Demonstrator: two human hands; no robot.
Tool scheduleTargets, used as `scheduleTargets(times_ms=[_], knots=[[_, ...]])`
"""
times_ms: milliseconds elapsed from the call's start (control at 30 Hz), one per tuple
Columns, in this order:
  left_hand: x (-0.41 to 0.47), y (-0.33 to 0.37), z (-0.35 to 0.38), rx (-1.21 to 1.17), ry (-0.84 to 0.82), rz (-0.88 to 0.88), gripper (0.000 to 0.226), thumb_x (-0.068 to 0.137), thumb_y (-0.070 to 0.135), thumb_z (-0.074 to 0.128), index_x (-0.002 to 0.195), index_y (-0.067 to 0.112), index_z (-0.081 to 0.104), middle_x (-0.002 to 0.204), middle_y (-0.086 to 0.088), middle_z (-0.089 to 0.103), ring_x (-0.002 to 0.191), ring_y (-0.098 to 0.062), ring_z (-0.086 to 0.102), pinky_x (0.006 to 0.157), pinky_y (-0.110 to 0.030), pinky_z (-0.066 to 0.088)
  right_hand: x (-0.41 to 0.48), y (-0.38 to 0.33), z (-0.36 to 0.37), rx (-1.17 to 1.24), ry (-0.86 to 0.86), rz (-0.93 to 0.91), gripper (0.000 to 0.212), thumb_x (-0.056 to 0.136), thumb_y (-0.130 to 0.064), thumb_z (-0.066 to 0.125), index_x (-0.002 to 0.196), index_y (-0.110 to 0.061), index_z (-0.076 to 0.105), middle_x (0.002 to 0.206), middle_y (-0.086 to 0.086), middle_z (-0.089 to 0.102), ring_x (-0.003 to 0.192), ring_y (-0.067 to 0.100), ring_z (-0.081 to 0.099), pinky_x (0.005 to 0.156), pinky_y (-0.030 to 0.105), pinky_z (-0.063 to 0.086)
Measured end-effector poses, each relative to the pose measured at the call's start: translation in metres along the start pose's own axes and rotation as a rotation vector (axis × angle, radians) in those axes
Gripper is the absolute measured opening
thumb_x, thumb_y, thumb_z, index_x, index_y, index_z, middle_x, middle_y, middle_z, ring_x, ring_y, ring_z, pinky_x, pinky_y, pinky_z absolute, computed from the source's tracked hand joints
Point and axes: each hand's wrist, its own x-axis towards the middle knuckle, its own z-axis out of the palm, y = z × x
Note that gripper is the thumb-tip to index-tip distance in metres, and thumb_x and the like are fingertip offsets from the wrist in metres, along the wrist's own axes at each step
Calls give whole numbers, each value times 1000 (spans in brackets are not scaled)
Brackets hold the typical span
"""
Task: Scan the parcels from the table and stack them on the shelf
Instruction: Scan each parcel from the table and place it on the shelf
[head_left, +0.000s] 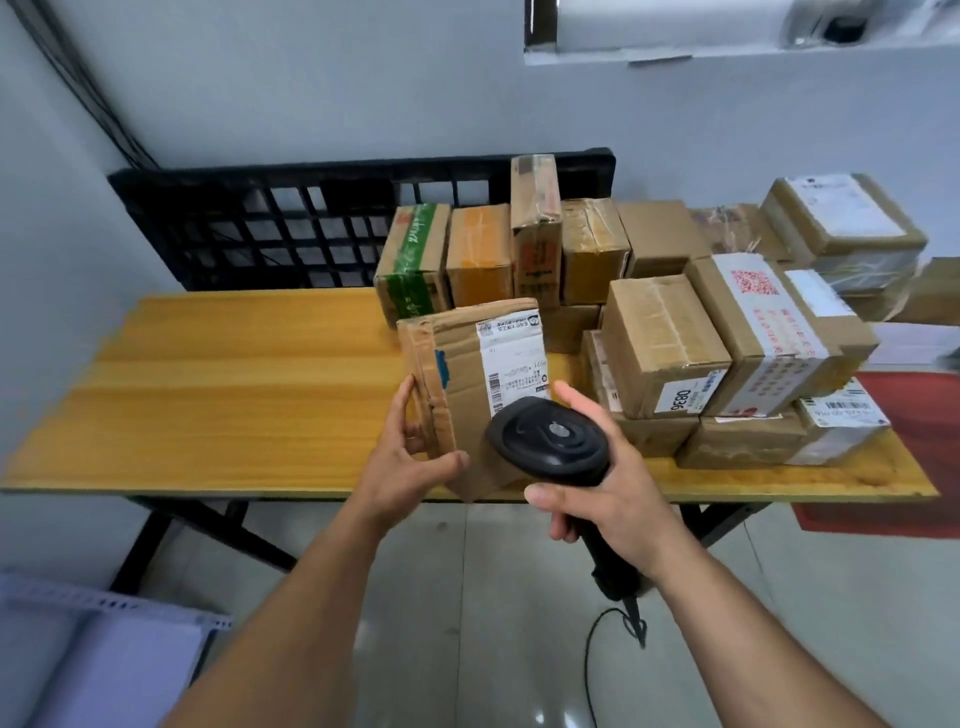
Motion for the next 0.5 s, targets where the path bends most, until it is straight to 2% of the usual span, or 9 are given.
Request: scheduleTargets(times_ms=[133, 233, 333, 400, 500], knots=[[-29, 13, -44, -17, 154, 24, 107, 78, 0, 75, 153, 35, 8, 109, 0, 63, 102, -14, 65, 80, -34, 56, -14, -34, 29, 28, -49, -57, 100, 53, -25, 87, 137, -49, 41, 113, 6, 70, 53, 31, 60, 50, 39, 51], [-52, 18, -78, -13, 233, 44, 104, 79, 0, 74, 153, 34, 10, 108, -4, 65, 99, -13, 65, 81, -37, 56, -24, -57, 53, 49, -92, -101, 101, 53, -26, 89, 138, -48, 41, 109, 15, 71, 52, 31, 61, 49, 39, 51], [-74, 15, -112, -12, 279, 46, 104, 80, -1, 74, 153, 34, 10, 110, -8, 64, 102, -18, 66, 76, -36, 58, -34, -72, 79, 64, -154, -125, 107, 47, -40, 95, 138, -50, 38, 100, 21, 71, 52, 28, 62, 47, 35, 52], [-88, 12, -131, -3, 308, 49, 103, 80, -1, 74, 153, 35, 11, 110, -11, 62, 102, -21, 65, 70, -32, 59, -39, -77, 97, 62, -162, -133, 110, 44, -41, 95, 139, -47, 39, 97, 19, 72, 50, 27, 61, 45, 34, 51], [-110, 12, -154, -5, 347, 63, 99, 81, -3, 72, 152, 35, 13, 104, -6, 62, 92, -10, 65, 60, -19, 55, -43, -78, 122, 9, -161, -151, 105, 53, -23, 89, 143, -40, 37, 92, 17, 74, 48, 27, 60, 44, 35, 50]])
